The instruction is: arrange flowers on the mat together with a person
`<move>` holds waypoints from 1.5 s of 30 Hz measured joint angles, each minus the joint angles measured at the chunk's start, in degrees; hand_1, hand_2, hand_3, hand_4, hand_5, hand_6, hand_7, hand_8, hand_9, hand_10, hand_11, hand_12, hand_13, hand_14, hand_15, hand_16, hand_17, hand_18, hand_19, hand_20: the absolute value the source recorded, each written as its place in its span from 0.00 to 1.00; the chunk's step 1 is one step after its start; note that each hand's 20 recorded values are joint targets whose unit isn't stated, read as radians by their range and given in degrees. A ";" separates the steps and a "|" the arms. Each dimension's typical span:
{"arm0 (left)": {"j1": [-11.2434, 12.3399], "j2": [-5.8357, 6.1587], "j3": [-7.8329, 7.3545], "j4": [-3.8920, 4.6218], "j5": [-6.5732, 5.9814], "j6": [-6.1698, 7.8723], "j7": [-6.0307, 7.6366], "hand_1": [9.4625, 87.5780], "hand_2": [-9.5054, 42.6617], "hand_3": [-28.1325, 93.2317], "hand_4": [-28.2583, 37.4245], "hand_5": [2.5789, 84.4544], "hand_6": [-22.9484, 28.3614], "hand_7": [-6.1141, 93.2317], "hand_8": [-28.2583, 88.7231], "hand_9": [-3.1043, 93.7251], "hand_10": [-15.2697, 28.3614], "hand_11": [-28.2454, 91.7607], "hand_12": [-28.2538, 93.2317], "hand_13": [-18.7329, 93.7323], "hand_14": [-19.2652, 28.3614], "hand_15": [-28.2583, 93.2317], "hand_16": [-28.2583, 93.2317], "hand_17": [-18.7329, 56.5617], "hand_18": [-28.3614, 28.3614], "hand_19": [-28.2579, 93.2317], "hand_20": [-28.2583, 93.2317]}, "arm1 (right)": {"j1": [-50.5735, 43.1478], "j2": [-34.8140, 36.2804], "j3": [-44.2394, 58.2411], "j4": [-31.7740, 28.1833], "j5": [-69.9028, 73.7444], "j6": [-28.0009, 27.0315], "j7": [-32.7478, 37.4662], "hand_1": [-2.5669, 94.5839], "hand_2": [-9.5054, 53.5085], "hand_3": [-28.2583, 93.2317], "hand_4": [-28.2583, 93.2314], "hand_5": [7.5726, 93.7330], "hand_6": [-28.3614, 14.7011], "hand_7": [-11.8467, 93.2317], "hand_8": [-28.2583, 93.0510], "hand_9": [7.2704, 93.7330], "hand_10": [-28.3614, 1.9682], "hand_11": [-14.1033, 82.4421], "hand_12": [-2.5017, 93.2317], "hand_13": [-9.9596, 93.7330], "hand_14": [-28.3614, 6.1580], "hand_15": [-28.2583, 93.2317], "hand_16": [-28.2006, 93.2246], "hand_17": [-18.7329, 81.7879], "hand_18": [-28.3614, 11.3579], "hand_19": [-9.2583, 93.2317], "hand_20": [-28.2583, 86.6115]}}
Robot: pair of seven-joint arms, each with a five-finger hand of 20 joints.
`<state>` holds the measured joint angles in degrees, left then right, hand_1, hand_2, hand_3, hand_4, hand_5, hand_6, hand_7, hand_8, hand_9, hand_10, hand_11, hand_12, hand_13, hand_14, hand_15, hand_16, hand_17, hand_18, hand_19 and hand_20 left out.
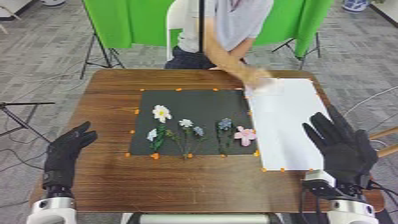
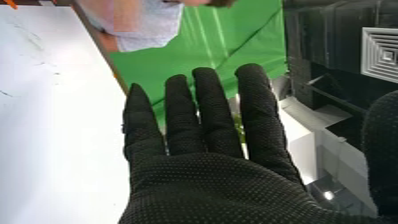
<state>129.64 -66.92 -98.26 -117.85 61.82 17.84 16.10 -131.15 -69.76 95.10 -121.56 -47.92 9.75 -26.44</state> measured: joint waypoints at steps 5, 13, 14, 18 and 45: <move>0.00 0.00 -0.02 0.00 0.00 -0.03 0.00 0.21 0.17 0.81 0.03 0.58 0.56 0.17 0.19 0.56 0.69 0.39 0.33 0.55 0.77 0.35 0.22 0.42 0.70 0.27 0.40 | 0.16 0.02 -0.05 0.12 0.00 -0.08 0.14 0.06 0.23 0.87 0.08 0.41 0.66 0.20 0.16 0.40 0.48 0.19 0.12 0.40 0.50 0.33 0.28 0.38 0.34 0.10 0.47; -0.01 0.00 -0.07 0.02 0.00 -0.05 0.06 0.21 0.17 0.80 0.03 0.58 0.56 0.17 0.19 0.56 0.69 0.39 0.33 0.55 0.77 0.35 0.22 0.42 0.70 0.27 0.40 | 0.80 0.14 -0.22 0.43 -0.04 -0.23 0.69 0.06 0.23 0.87 0.08 0.41 0.66 0.20 0.16 0.41 0.47 0.19 0.13 0.40 0.50 0.33 0.28 0.38 0.34 0.10 0.47; -0.01 0.00 -0.08 0.02 0.00 -0.05 0.08 0.21 0.17 0.80 0.03 0.58 0.56 0.17 0.19 0.56 0.69 0.39 0.33 0.55 0.77 0.35 0.23 0.42 0.70 0.27 0.40 | 0.87 0.17 -0.27 0.47 -0.05 -0.27 0.76 0.06 0.23 0.87 0.08 0.41 0.66 0.20 0.16 0.41 0.47 0.19 0.13 0.40 0.50 0.33 0.28 0.38 0.34 0.10 0.47; 0.00 -0.01 -0.11 0.02 0.00 -0.05 0.17 0.21 0.17 0.80 0.03 0.58 0.56 0.17 0.19 0.56 0.69 0.39 0.33 0.55 0.77 0.35 0.23 0.42 0.70 0.27 0.40 | 1.06 0.22 -0.39 0.55 -0.06 -0.49 1.00 0.05 0.23 0.87 0.08 0.41 0.66 0.20 0.16 0.41 0.47 0.19 0.13 0.40 0.50 0.33 0.28 0.38 0.34 0.10 0.47; -0.01 -0.05 -0.08 0.02 -0.05 -0.04 0.41 0.21 0.17 0.81 0.03 0.58 0.56 0.17 0.19 0.56 0.69 0.39 0.33 0.55 0.76 0.35 0.22 0.42 0.70 0.27 0.40 | 1.32 0.39 -0.77 0.66 -0.37 -0.80 2.12 0.05 0.23 0.86 0.08 0.43 0.65 0.20 0.16 0.43 0.45 0.20 0.13 0.41 0.49 0.33 0.28 0.38 0.34 0.10 0.47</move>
<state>129.63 -66.97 -98.33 -117.83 61.76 17.80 16.51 -129.82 -69.37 94.32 -120.90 -48.29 8.94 -24.32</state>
